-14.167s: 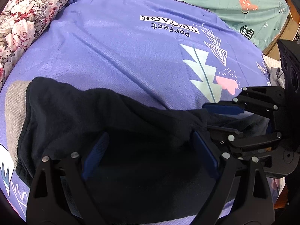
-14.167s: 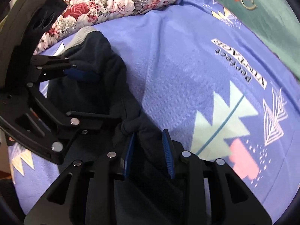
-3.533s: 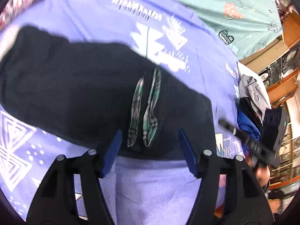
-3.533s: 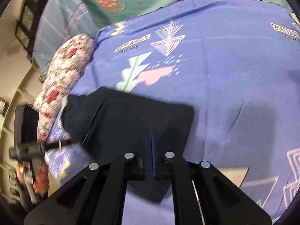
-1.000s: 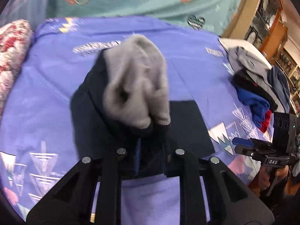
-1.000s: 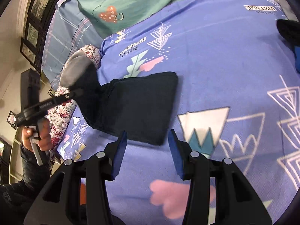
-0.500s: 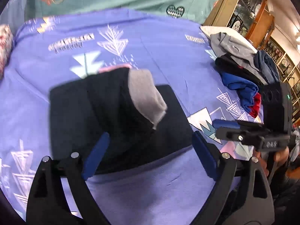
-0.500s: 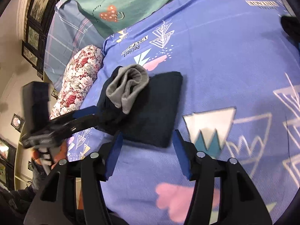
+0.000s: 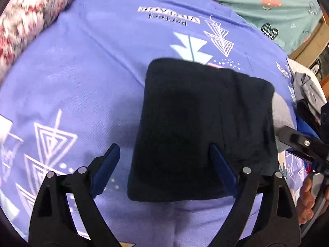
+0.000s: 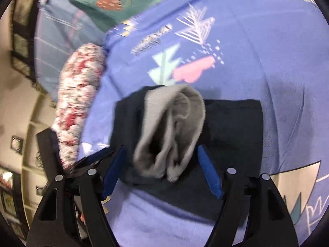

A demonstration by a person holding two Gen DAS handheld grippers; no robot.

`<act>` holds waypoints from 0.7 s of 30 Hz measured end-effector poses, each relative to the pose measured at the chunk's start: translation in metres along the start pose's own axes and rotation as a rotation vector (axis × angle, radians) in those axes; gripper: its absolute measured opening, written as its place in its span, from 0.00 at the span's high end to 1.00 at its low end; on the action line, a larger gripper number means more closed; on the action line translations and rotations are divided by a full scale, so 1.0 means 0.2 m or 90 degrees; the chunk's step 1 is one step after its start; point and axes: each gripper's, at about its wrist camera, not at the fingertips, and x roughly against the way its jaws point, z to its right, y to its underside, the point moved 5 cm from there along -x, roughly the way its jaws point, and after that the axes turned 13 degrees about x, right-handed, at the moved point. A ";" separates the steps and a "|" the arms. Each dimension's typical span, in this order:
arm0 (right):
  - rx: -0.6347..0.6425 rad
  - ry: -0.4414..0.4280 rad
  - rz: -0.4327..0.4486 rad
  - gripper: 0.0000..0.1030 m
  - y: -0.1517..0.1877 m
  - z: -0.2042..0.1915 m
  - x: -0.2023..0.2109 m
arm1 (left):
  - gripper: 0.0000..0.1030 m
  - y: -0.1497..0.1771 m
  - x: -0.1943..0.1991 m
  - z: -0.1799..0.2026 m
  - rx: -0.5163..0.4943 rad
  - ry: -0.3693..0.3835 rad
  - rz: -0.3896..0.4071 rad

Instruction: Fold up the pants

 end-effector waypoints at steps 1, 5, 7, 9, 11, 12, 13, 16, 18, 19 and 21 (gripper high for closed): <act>0.004 0.006 -0.001 0.38 -0.01 0.00 -0.03 | 0.13 0.00 -0.01 -0.01 0.010 0.009 -0.005; 0.005 0.023 0.002 0.74 -0.01 0.01 -0.09 | 0.13 -0.01 -0.02 -0.05 0.034 0.041 -0.025; 0.031 0.027 0.022 0.76 -0.02 -0.05 -0.05 | 0.13 -0.01 0.00 -0.05 0.027 0.044 -0.017; 0.062 0.013 0.050 0.78 -0.04 -0.14 0.00 | 0.13 -0.02 0.03 -0.06 0.032 0.045 -0.004; 0.105 -0.018 0.089 0.80 -0.05 -0.27 0.12 | 0.13 -0.04 0.08 -0.05 0.041 0.061 0.007; 0.112 -0.027 0.099 0.81 -0.05 -0.29 0.15 | 0.13 -0.05 0.12 -0.05 0.042 0.068 0.017; 0.112 -0.028 0.112 0.81 -0.04 -0.31 0.21 | 0.13 -0.05 0.15 -0.04 0.039 0.066 0.029; 0.075 -0.012 0.121 0.81 0.01 -0.20 0.32 | 0.12 -0.05 0.18 0.00 0.023 0.067 0.046; 0.045 0.002 0.109 0.81 0.06 -0.08 0.33 | 0.12 -0.04 0.14 0.04 0.021 0.068 0.024; 0.028 0.020 0.096 0.81 0.09 0.00 0.31 | 0.12 -0.02 0.09 0.04 0.019 0.063 0.010; -0.005 0.047 0.064 0.79 0.16 0.15 0.26 | 0.12 0.01 0.01 0.06 0.015 0.047 -0.013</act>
